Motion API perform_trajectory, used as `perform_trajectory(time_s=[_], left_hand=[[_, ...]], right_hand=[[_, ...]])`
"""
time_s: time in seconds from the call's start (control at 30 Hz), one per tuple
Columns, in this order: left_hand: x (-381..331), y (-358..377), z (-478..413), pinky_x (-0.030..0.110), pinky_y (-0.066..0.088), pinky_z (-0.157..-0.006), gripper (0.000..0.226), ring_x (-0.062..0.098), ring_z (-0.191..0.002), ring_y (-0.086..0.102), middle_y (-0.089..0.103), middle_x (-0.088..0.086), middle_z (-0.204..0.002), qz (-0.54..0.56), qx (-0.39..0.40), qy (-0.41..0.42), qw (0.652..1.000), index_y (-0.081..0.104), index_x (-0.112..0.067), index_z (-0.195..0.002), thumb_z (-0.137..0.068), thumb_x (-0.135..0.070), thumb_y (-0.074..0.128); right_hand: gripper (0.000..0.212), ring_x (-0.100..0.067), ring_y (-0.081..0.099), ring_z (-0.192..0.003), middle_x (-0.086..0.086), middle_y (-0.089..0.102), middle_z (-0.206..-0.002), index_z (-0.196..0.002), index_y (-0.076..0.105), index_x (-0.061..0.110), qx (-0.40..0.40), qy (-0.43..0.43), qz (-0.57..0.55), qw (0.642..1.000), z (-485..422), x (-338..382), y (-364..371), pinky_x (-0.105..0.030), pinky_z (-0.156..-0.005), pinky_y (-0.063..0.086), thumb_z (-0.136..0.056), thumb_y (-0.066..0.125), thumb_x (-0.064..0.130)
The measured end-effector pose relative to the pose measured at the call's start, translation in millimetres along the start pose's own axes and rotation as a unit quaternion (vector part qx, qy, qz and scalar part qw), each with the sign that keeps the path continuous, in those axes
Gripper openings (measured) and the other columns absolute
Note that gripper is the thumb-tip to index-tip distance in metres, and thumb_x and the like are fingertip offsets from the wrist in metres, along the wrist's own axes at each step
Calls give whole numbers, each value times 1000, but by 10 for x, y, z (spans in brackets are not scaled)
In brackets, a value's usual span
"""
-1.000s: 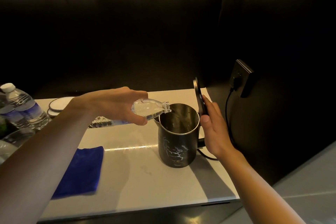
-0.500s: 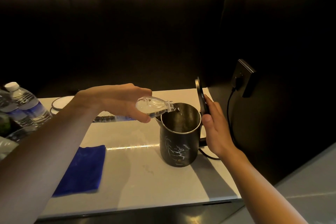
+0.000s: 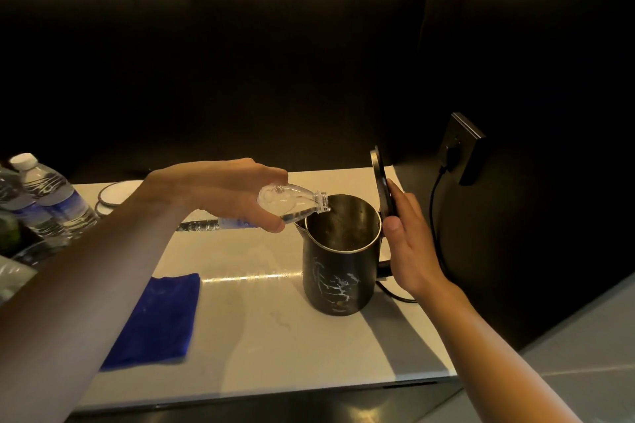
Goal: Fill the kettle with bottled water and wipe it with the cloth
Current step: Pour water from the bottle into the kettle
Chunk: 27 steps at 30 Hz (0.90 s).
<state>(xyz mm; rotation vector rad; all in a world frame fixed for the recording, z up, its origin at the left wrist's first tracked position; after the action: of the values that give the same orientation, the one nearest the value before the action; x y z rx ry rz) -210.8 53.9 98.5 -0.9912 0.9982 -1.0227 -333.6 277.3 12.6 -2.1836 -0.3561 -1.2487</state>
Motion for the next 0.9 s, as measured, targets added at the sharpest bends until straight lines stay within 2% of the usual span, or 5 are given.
perform_trajectory(time_s=[0.2, 0.37, 0.5, 0.7, 0.9], left_hand=[[32, 34, -35, 18, 50, -62, 77, 11, -76, 63, 53, -23, -90, 19, -4, -4, 1000, 44, -29, -143, -79, -59, 74], [78, 157, -23, 24, 55, -75, 80, 17, -97, 65, 64, -3, -129, 72, -15, 11, 997, 42, -31, -143, -76, -66, 70], [88, 295, -1, 25, 48, -79, 81, 15, -108, 57, 55, -6, -140, 117, -39, -4, 992, 42, -37, -138, -69, -73, 64], [128, 397, 55, 26, 40, -86, 90, 9, -117, 40, 44, -12, -144, 191, -107, -18, 976, 36, -34, -148, -68, -67, 63], [270, 440, 154, 22, 51, -77, 68, 21, -109, 61, 56, -7, -126, 325, -196, 4, 925, 49, -31, -128, -70, -61, 68]], right_hand=[[57, -1, 51, -115, 9, 51, -123, -143, 35, 43, -4, 7, -4, 1000, 1, 58, 1, -9, -85, 41, -90, 34, 62], [85, -5, 52, -115, 5, 51, -123, -146, 37, 37, -7, -5, -11, 1000, 8, 130, -9, -9, -87, 41, -82, 27, 91], [111, -15, 55, -112, -4, 52, -123, -154, 41, 20, -4, 2, -4, 1000, 14, 149, -6, -22, -87, 46, -76, 23, 97], [102, -20, 55, -112, -6, 50, -125, -155, 42, 15, -9, 19, 1, 1000, 24, 125, 3, -45, -93, 54, -84, 29, 88], [111, -22, 56, -112, -6, 52, -123, -154, 43, 15, -6, 3, -2, 1000, 23, 119, 0, -48, -90, 54, -79, 23, 95]])
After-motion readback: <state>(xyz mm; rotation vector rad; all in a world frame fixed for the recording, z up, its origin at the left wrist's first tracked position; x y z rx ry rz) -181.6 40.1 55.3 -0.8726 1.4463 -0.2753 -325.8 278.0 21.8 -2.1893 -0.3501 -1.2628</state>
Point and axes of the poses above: each hand's wrist, its own z-axis away from the middle knuckle, its own y-axis out of the palm, x = y × z, the point moved 6 cm from there along -z, towards the middle knuckle
